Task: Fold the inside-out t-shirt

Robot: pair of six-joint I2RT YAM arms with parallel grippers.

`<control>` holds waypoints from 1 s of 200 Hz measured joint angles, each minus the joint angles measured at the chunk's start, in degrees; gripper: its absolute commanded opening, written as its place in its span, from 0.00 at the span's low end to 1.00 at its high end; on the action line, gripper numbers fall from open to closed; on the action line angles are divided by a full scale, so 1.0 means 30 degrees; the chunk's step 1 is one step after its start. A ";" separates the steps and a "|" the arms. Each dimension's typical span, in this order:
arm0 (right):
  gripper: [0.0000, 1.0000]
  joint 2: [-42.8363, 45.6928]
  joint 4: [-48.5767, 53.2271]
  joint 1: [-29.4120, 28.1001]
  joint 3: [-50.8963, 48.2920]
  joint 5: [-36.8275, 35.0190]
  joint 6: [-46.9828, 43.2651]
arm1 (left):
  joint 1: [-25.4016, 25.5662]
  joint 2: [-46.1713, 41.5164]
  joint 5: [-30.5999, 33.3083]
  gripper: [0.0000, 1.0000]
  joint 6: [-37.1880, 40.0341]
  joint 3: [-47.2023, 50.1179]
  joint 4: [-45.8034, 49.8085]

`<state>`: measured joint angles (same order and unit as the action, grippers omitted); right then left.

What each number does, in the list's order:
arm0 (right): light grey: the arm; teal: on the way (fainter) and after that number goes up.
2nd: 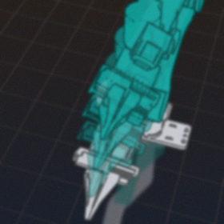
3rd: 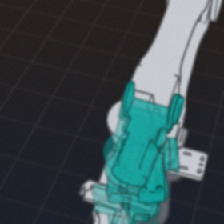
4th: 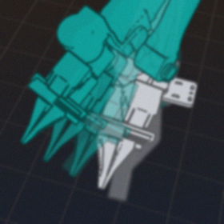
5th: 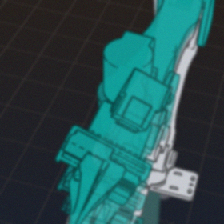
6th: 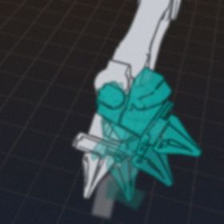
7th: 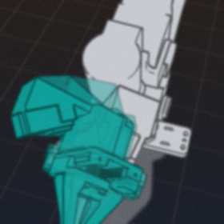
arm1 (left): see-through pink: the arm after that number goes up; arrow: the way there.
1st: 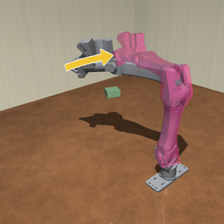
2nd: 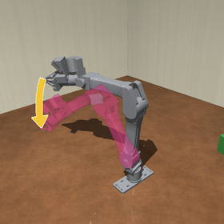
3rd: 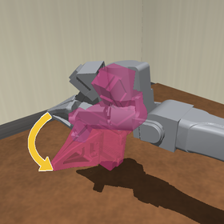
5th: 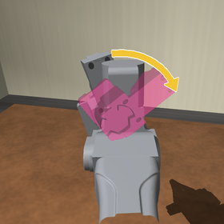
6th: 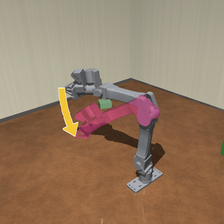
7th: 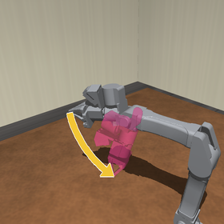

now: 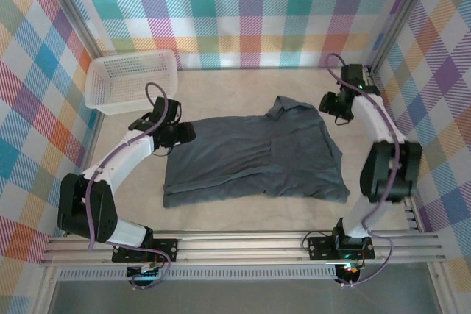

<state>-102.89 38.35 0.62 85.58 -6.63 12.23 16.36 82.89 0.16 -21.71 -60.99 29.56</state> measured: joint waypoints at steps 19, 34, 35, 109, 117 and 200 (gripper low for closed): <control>0.55 -0.3621 0.0437 -0.0168 0.2790 -0.1158 -0.1843 | -0.0146 0.0488 -0.0007 0.65 0.0889 -0.0619 -0.0044; 0.59 -0.6025 0.1086 -0.0306 0.4728 -0.1596 -0.2987 | -0.0291 0.0736 -0.0007 0.68 0.1428 -0.1035 -0.0058; 0.59 -0.6135 0.1115 -0.0313 0.4816 -0.1603 -0.3016 | -0.0313 0.0750 -0.0007 0.69 0.1523 -0.1064 -0.0058; 0.55 -1.1854 0.3832 -0.0714 1.1424 0.0066 -0.4728 | -0.0933 0.1829 -0.0022 0.82 0.2186 -0.1559 -0.0022; 0.52 -1.2050 0.3985 -0.0721 1.1504 0.0437 -0.4670 | -0.0933 0.1887 -0.0029 0.83 0.2164 -0.1566 -0.0022; 0.00 -1.1992 0.5209 -0.0714 1.3202 0.1231 -0.3570 | -0.2157 0.2601 0.0568 0.96 0.1457 -0.1887 0.0022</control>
<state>-138.87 53.98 -1.52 125.19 -2.94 1.52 9.89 90.70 1.87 -17.34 -66.65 29.63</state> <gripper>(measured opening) 0.052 0.989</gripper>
